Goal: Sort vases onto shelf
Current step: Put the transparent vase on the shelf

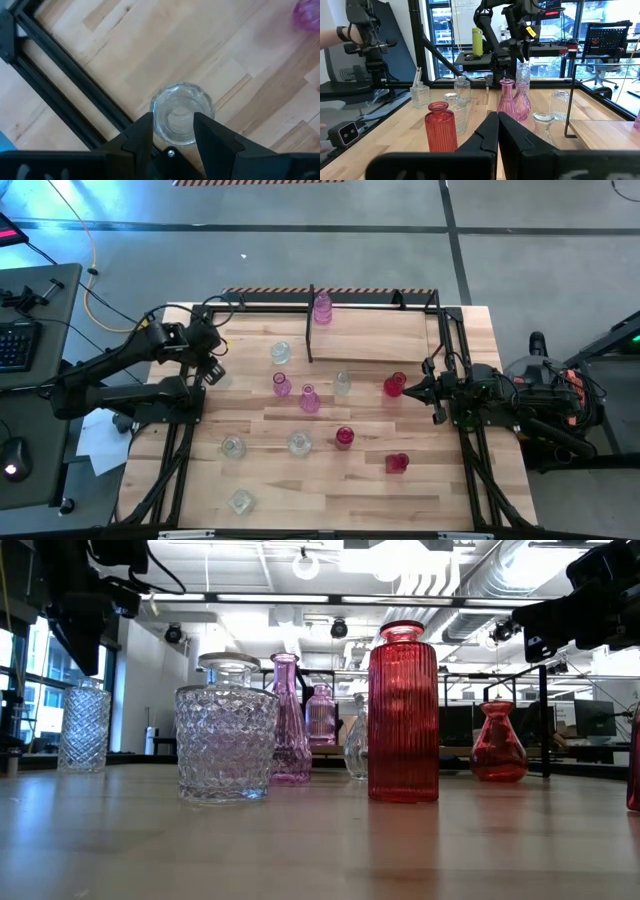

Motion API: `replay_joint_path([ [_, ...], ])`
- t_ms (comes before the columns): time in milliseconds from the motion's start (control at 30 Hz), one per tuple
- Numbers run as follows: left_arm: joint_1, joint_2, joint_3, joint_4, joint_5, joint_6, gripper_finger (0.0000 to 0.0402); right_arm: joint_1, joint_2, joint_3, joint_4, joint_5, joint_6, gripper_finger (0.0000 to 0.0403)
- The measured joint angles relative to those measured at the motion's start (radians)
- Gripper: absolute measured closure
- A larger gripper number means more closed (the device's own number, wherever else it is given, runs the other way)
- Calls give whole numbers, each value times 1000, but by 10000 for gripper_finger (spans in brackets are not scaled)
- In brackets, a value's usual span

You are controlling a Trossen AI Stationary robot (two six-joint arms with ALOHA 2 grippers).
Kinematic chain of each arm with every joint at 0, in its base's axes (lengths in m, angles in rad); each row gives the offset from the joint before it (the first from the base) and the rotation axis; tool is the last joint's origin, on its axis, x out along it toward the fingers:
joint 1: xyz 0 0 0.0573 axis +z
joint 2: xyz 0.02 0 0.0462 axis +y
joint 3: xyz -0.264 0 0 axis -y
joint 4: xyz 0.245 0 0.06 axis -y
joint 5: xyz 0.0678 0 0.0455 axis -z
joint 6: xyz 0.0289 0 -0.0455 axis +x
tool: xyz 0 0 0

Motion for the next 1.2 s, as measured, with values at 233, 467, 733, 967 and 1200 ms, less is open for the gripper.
replay_joint_path([
  [233, 0, -2, -57, 31, 12, -13, 271, 0, 0, 0, 0, 0, 0, 402],
  [467, 0, -5, -61, 44, 16, -11, 309, 0, 0, 0, 0, 0, 0, 402],
  [733, 0, -5, -60, 43, 4, -19, 378, 0, 0, 0, 0, 0, 0, 402],
  [967, 0, -5, -60, 44, 3, -20, 376, 0, 0, 0, 0, 0, 0, 402],
  [1200, 0, -4, -8, 43, -1, -20, 375, 0, 0, 0, 0, 0, 0, 402],
])
